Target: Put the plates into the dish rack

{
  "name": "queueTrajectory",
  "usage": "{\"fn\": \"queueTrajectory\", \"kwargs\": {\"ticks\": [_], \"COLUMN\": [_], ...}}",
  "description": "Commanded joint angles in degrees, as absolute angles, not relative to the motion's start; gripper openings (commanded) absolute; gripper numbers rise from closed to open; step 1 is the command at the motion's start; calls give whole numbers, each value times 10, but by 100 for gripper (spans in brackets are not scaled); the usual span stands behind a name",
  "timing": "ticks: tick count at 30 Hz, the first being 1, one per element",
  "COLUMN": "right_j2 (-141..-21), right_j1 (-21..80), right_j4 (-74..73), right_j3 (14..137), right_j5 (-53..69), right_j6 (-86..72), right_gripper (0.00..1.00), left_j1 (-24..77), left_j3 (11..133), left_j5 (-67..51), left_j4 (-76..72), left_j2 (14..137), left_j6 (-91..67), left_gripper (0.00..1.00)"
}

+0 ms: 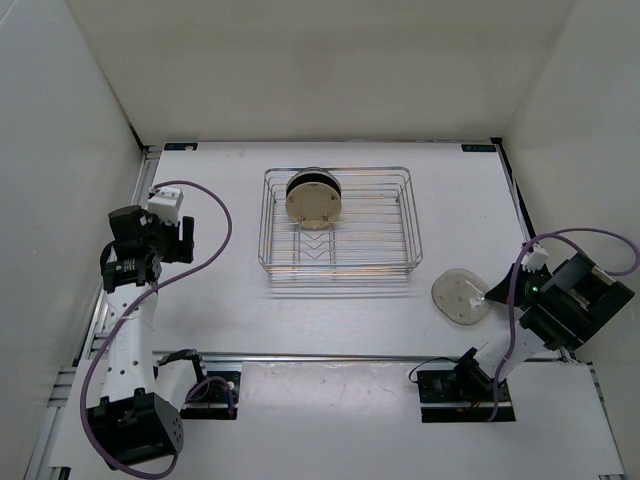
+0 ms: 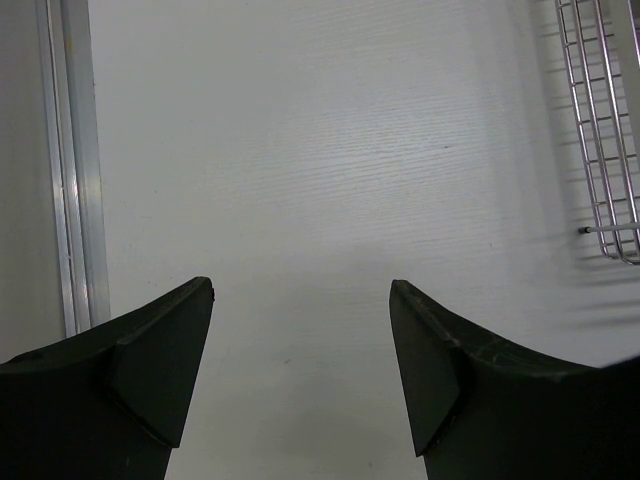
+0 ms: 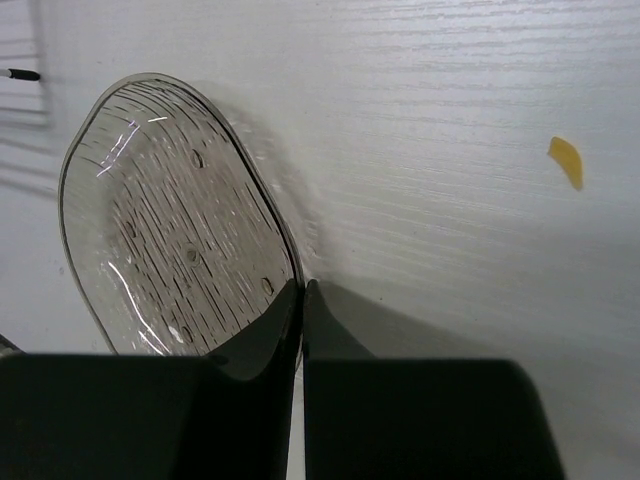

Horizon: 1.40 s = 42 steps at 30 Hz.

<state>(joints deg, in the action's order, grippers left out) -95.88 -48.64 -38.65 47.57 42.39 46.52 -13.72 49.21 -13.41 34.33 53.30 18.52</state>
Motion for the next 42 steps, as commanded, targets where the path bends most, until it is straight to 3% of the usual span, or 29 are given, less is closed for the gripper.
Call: {"fn": "queueTrajectory", "kwargs": {"ticks": [1,7,12,16,17,22,24,28,36,42], "right_j2": [-920,-825,-773,-737,-730,-761,-794,-820,-859,-897], "right_j1": [-488,-473,-396,-253,-221,20,74,193,378,471], "right_j4": [-394,-394,-374,-316,-298,-197,-166,-52,57,12], "right_j3": [495,608,747,810,818,869,882,895,887,933], "right_j5": [425,387,261,130,51,-172,-223,-271,-256,-250], "right_j6": [459,370,310,313,321,454,537,649,805,817], "right_gripper": [0,0,0,0,0,0,0,0,0,0], "left_j1": [-140,-140,-140,-140,-140,-140,-140,-140,-140,-140], "left_j3": [503,497,492,487,487,487,493,498,475,465], "left_j5": [-156,-175,-187,-192,-198,-197,-197,-197,-202,-202], "left_j4": [345,345,345,345,345,345,345,351,351,356], "left_j2": [515,505,493,493,493,504,510,516,511,504], "left_j6": [181,181,181,181,176,164,163,169,179,179], "left_gripper": [82,82,82,83,83,83,83,84,86,86]}}
